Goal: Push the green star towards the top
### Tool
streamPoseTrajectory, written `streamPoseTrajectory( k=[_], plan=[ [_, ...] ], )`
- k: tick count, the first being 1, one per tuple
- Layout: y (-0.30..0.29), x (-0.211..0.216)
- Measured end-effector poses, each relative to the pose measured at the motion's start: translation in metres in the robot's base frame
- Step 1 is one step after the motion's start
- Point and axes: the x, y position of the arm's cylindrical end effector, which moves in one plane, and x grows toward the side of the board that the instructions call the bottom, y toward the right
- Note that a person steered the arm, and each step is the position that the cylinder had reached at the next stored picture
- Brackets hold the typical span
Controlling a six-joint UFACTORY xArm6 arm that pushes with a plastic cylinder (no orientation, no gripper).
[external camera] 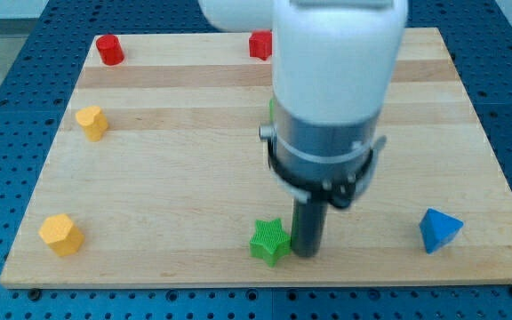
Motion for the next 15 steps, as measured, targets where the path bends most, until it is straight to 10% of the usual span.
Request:
streamPoseTrajectory(
  k=[15],
  plan=[
    [-0.097,-0.058]
  ],
)
